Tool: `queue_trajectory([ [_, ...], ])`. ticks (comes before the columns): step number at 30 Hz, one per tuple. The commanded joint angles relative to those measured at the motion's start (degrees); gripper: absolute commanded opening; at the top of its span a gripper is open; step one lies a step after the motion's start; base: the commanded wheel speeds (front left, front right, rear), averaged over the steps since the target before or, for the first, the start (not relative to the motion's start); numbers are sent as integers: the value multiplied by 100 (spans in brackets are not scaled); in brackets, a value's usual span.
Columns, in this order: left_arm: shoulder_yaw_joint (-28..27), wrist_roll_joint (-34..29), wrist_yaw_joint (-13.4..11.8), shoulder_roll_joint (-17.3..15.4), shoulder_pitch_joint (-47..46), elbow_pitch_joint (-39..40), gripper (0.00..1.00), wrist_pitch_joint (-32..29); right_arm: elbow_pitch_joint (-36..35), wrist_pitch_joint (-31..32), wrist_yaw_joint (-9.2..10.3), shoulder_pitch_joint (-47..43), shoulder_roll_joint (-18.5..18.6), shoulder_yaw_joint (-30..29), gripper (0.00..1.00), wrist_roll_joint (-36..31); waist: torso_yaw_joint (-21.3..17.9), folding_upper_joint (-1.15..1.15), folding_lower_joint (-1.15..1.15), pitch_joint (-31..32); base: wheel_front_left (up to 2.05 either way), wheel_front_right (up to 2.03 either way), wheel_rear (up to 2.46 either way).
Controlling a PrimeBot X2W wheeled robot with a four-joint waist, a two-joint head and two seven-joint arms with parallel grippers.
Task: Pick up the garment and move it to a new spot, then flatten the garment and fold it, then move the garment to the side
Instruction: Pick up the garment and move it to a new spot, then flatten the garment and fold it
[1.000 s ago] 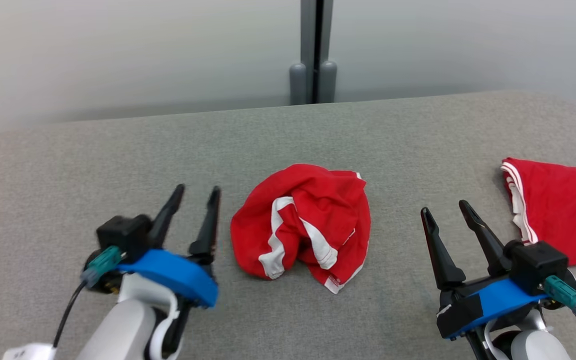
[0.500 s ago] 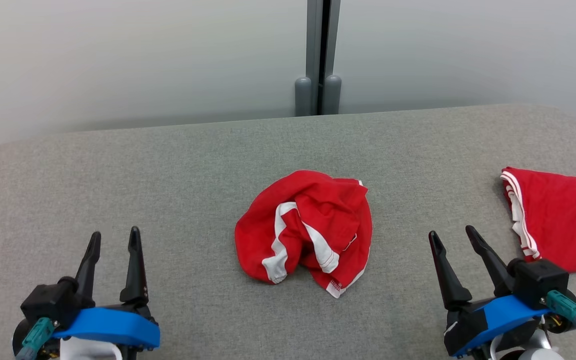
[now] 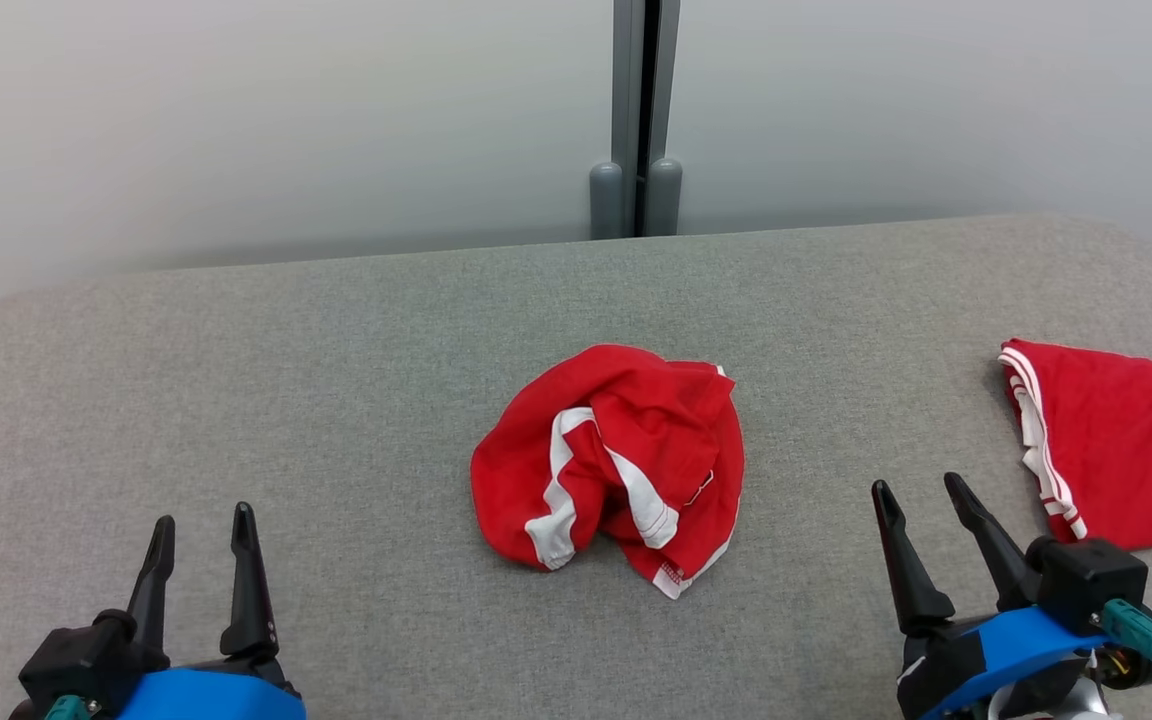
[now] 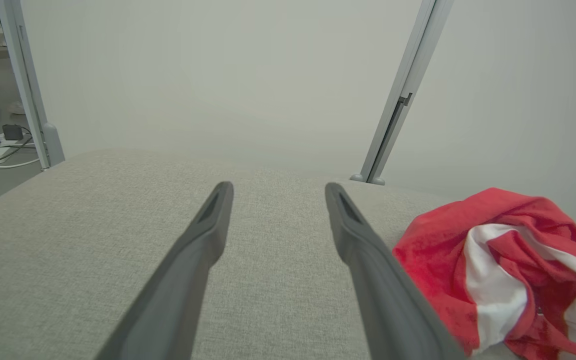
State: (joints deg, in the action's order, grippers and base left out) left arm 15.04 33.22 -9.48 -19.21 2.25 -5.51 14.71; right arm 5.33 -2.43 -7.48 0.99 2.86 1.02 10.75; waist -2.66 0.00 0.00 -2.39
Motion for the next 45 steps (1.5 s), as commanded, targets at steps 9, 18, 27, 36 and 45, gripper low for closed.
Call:
queue_trajectory([
  [9,35,-47,-104,-36,46,137,100,-102,-2,39,-4,100,5,89,100,-11,18,0,0,-35,0,0,0],
  [18,111,-67,-135,-45,-94,290,100,-187,330,460,-4,465,9,1148,100,777,88,0,0,-173,0,0,0],
  [27,246,-110,-82,-19,-295,372,100,-262,1345,724,-4,1020,11,1792,100,1596,367,0,0,-386,0,0,0],
  [36,330,-100,-62,18,-367,297,100,-253,1970,415,-4,1513,12,2072,48,2015,525,0,0,-402,0,0,0],
  [45,316,-60,-87,-19,-283,270,100,-231,2220,-3,-4,1777,11,1841,0,1713,485,0,0,-303,0,0,0],
])
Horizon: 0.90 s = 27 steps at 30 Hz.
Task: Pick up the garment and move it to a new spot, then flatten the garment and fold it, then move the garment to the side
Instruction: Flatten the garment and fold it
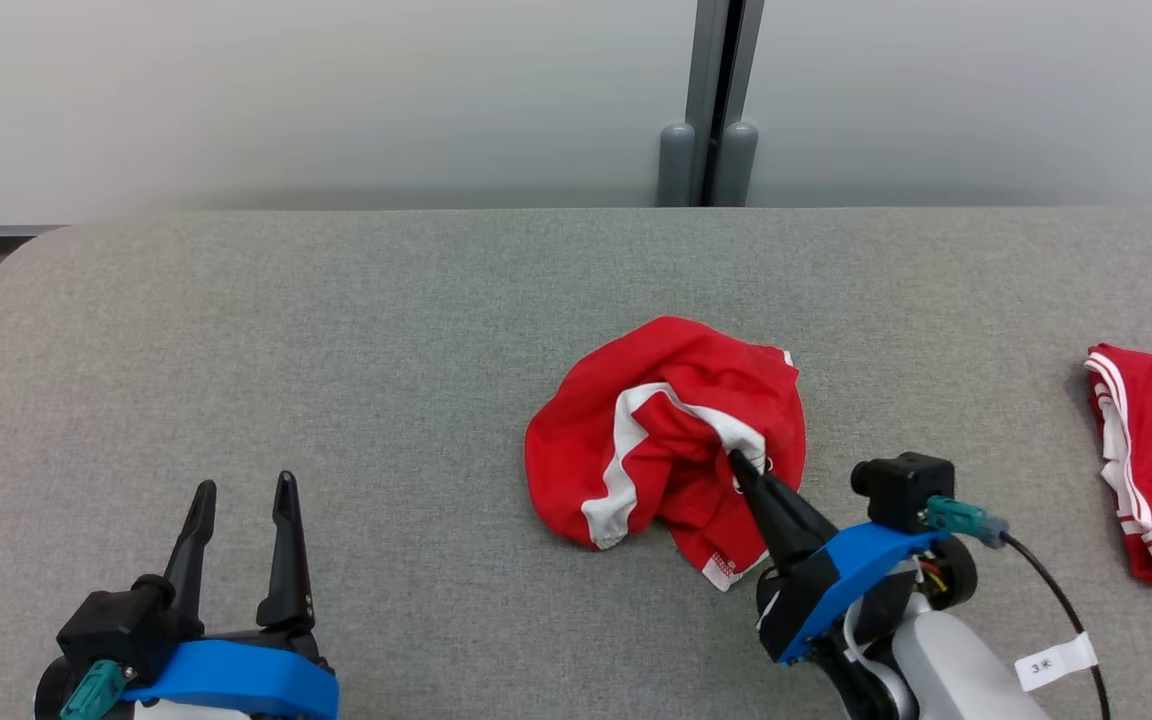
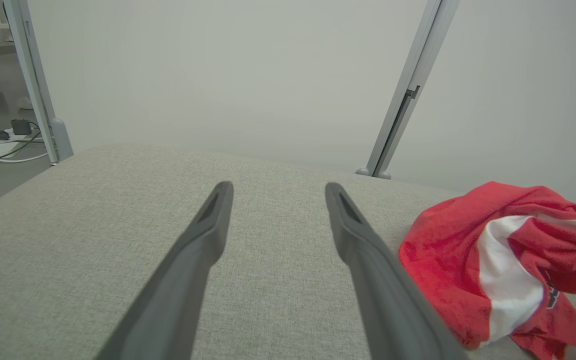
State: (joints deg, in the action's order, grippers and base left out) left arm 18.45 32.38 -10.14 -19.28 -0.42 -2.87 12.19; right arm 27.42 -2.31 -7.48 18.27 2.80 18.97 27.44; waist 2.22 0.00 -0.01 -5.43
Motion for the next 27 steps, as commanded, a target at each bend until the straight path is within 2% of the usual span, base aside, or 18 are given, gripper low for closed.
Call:
queue_trajectory([
  [1,-25,25,-26,-22,0,14,100,23,-23,-28,-4,35,27,-76,0,-90,-18,0,1,15,0,0,0],
  [6,-30,23,-55,-49,74,58,100,28,-484,180,-4,-289,321,-872,0,-991,-113,0,1,67,0,0,0],
  [10,-34,52,-55,-55,100,77,100,38,-1075,541,-4,-621,463,-1565,0,-1479,-202,0,1,51,0,0,0],
  [13,-40,68,-56,-58,49,87,100,47,-1360,754,-4,-796,492,-1826,0,-1725,-268,0,1,11,0,0,0],
  [14,-45,71,-60,-62,31,86,100,48,-1409,795,-4,-832,503,-1880,10,-1776,-287,0,1,0,0,0,0],
  [15,-48,71,-60,-63,14,81,100,46,-1445,825,-4,-871,536,-1914,97,-1851,-307,0,1,-5,0,0,0],
  [16,-50,75,-60,-64,4,74,100,53,-1459,834,-3,-898,562,-1955,100,-1931,-327,0,1,-7,0,0,0],
  [20,-27,72,-29,-50,-32,24,100,65,-1435,835,-4,-1036,500,-2073,100,-2088,-349,0,1,7,0,0,0],
  [27,-19,92,-25,-8,37,-46,100,112,-1842,574,-4,-1423,209,-2436,100,-2043,-396,0,1,91,0,0,0],
])
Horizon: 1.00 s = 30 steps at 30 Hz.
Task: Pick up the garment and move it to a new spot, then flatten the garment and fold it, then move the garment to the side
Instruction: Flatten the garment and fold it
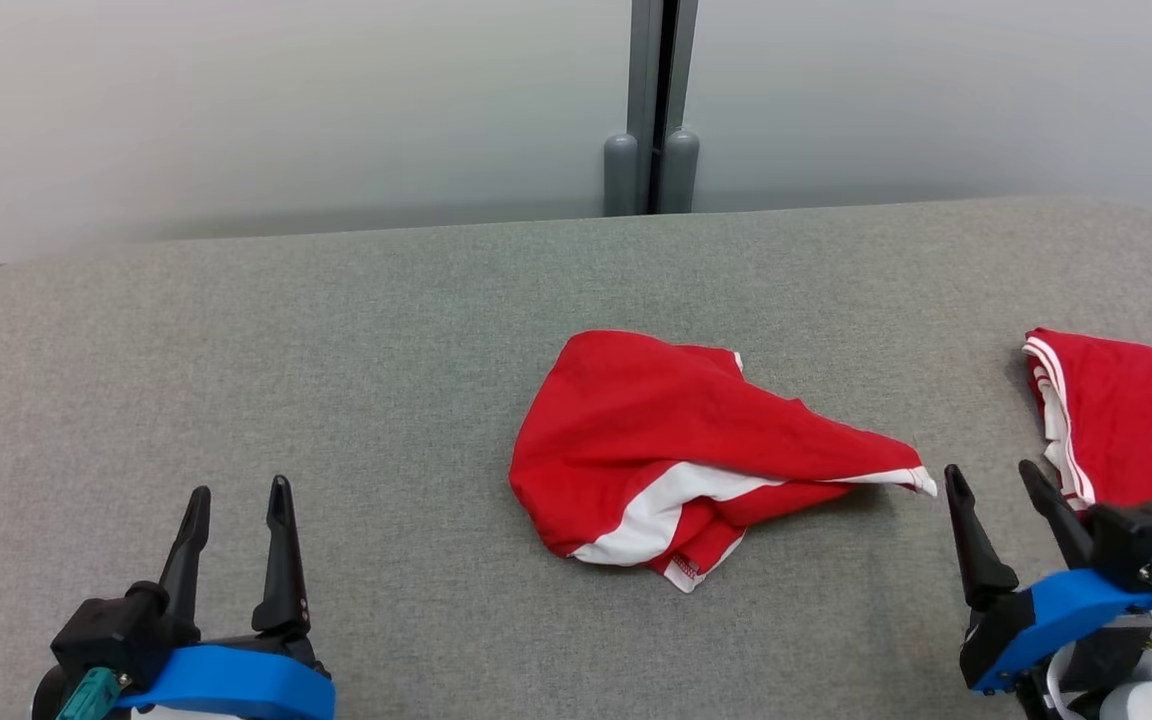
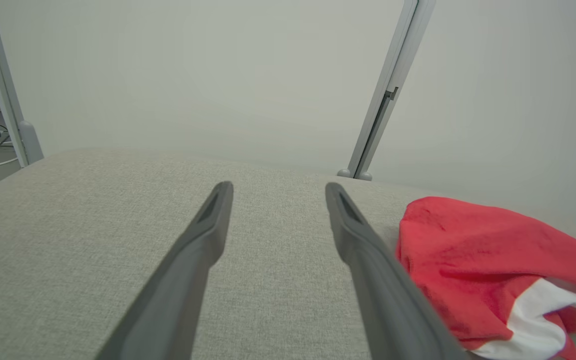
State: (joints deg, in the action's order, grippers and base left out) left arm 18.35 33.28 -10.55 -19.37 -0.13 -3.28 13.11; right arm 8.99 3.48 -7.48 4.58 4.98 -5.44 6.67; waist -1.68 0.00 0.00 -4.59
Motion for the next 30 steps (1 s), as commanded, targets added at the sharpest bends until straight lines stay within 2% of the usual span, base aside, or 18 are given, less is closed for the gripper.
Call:
queue_trajectory([
  [1,-12,10,16,9,37,-15,100,28,-89,-69,-4,-114,-47,-37,100,24,-17,0,0,25,0,0,0],
  [7,-26,37,13,50,147,-39,100,77,-599,-487,-4,-426,-184,-53,100,88,-96,0,0,123,0,0,0],
  [14,208,-32,123,86,136,-140,100,-12,-702,-501,-4,-499,-210,114,100,218,-177,0,0,123,0,0,0],
  [17,566,-87,344,145,-11,-294,100,-258,-692,-503,-4,-440,-209,183,100,276,-202,0,0,77,0,0,0],
  [22,1111,-10,864,417,-345,-841,100,-578,-646,-531,-4,-335,-208,318,100,349,-278,0,0,-43,0,0,0],
  [25,1251,92,1116,632,-645,-1311,100,-648,-603,-562,-4,-260,-208,422,100,406,-352,0,0,-128,0,0,0],
  [30,1239,331,1368,927,-1202,-2130,100,-750,-507,-603,-4,-148,-207,627,100,476,-522,0,0,-283,0,0,0],
])
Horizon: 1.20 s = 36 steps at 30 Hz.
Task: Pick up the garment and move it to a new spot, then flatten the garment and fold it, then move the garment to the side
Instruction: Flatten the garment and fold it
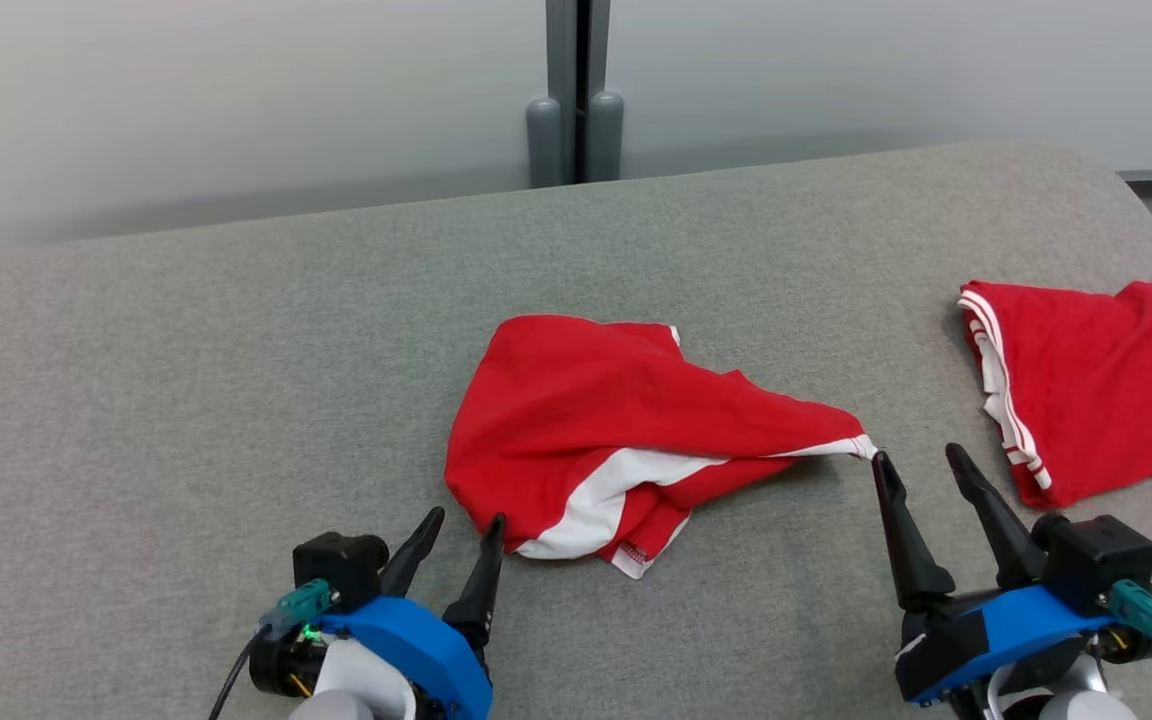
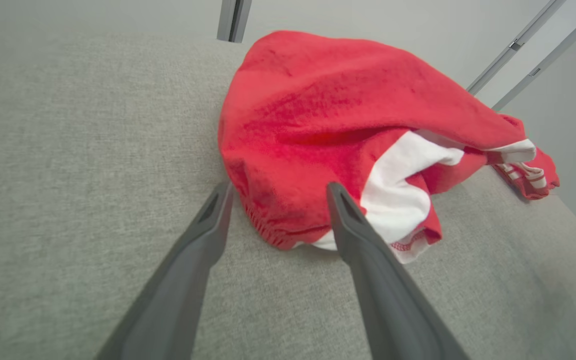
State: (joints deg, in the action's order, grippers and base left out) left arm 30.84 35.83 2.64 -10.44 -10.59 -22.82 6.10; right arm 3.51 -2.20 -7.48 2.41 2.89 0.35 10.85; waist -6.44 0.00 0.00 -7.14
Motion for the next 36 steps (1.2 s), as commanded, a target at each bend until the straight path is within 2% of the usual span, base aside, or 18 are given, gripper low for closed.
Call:
queue_trajectory([
  [1,-57,184,87,95,-244,-331,100,-118,54,-44,-4,103,2,99,100,61,-92,0,0,-56,0,0,0],
  [6,-200,559,184,225,-597,-873,100,-462,171,-119,-4,210,4,231,100,135,-304,0,0,-167,0,0,0],
  [7,-216,600,180,225,-638,-944,77,-507,188,-142,-4,218,3,244,100,144,-339,0,0,-182,0,0,0],
  [8,-216,600,180,225,-638,-944,77,-507,188,-142,-4,218,3,244,100,144,-339,0,0,-182,0,0,0],
  [9,-239,627,191,221,-689,-984,18,-503,207,-152,-4,221,3,251,100,156,-364,0,0,-193,0,0,0],
  [10,-256,663,204,225,-728,-1017,0,-491,225,-168,-4,221,3,252,100,166,-385,0,0,-202,0,0,0],
  [14,-366,738,243,185,-779,-1052,0,-350,297,-221,-4,222,2,227,100,183,-401,0,0,-198,0,0,0],
  [17,-439,706,130,74,-680,-837,0,-230,330,-238,-4,168,2,172,100,165,-327,0,0,-128,0,0,0],
  [20,-473,746,33,-57,-505,-374,0,-339,303,-219,-4,138,1,131,100,142,-231,0,0,-69,0,0,0],
  [23,-499,710,-158,-365,-257,333,0,-632,268,-208,-4,112,2,107,100,141,-153,0,0,-31,0,0,0],
  [24,-499,710,-158,-365,-257,333,0,-632,268,-208,-4,112,2,107,100,141,-153,0,0,-31,0,0,0],
  [31,-454,440,-1071,-1156,498,2126,0,-1665,251,-241,-4,106,2,169,100,216,-101,0,0,-51,0,0,0],
  [33,-420,375,-1172,-1247,535,2272,0,-1829,258,-257,-4,134,3,187,100,240,-109,0,0,-96,0,0,0],
  [36,-326,229,-1164,-1292,251,1968,0,-1927,266,-275,-4,234,2,254,100,268,-164,0,0,-201,0,0,0],
])
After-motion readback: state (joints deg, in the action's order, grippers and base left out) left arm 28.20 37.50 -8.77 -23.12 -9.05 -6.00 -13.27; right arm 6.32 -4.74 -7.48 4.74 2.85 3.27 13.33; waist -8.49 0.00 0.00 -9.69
